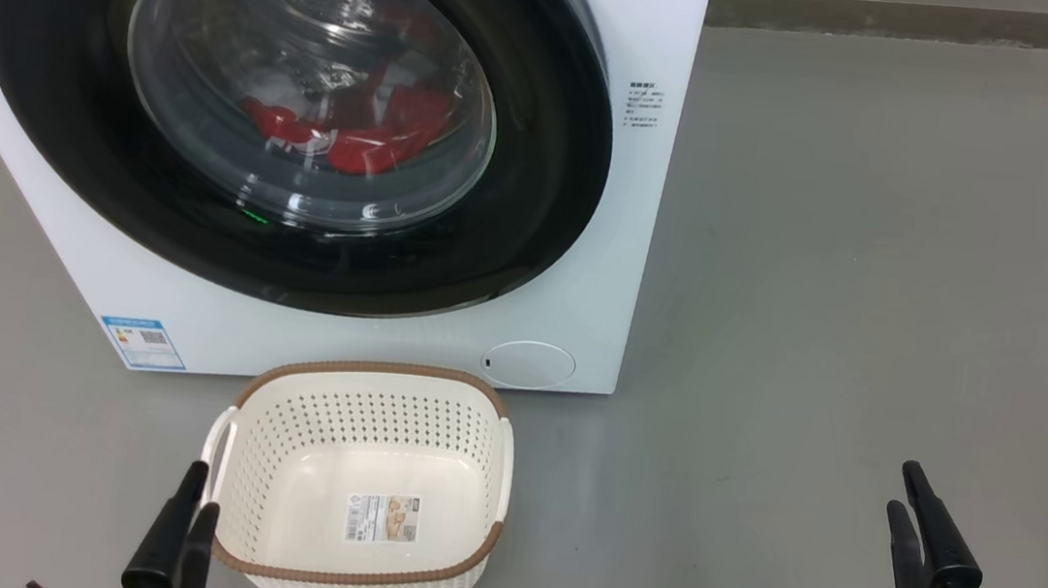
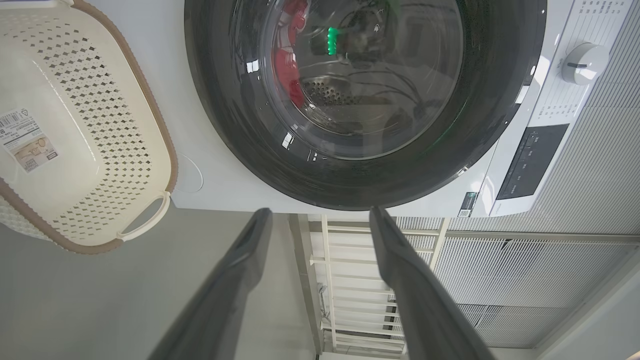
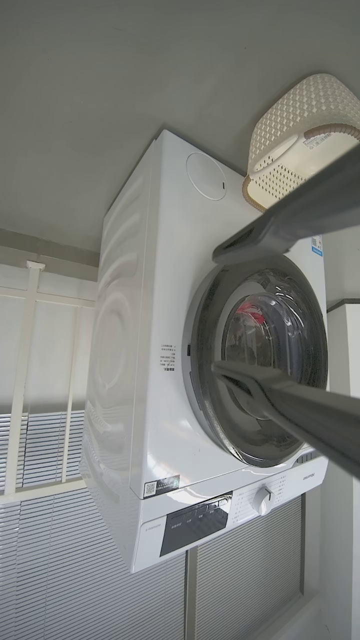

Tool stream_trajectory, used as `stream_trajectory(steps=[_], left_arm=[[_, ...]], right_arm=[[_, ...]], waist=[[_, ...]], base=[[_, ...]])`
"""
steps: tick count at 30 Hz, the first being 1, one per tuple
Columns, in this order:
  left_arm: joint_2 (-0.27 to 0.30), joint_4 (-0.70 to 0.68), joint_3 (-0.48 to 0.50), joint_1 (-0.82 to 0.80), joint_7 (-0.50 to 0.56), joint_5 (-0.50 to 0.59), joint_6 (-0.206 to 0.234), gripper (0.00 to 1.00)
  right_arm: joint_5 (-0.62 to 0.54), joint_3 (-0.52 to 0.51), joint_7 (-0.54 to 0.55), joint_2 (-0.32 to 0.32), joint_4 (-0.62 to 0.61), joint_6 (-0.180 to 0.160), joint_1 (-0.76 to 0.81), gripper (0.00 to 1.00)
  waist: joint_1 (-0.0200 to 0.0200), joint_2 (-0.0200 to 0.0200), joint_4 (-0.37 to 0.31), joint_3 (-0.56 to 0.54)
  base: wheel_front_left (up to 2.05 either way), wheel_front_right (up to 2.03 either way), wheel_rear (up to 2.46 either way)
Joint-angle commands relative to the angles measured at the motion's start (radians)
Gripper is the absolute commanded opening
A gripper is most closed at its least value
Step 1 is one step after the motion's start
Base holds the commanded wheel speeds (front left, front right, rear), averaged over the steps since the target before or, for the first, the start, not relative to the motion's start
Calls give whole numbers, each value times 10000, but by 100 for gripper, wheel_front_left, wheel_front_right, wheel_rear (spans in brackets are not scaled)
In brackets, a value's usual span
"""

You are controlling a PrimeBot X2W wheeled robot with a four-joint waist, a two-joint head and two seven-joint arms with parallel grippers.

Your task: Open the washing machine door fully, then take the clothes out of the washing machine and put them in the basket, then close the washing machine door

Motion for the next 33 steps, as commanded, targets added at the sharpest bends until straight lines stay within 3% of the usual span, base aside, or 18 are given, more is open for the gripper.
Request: stream_trajectory(steps=[1, 17, 33], left_arm=[[103, -314, 19, -288, -84, 98, -13, 100], [155, -712, -32, -395, -537, 1040, -22, 100], [141, -1486, -43, -461, -1037, 4180, -32, 100]], right_arm=[[-116, 4, -81, -151, -304, 2, -349, 100], [-913, 202, -550, -345, -428, 3, -470, 100], [-4091, 330, -1051, -408, -799, 3, -564, 100]], waist=[[6, -1, 1, 4], [-3, -1, 3, 32], [-3, -1, 27, 14]], base=[[0, 0, 0], [0, 0, 0], [0, 0, 0]])
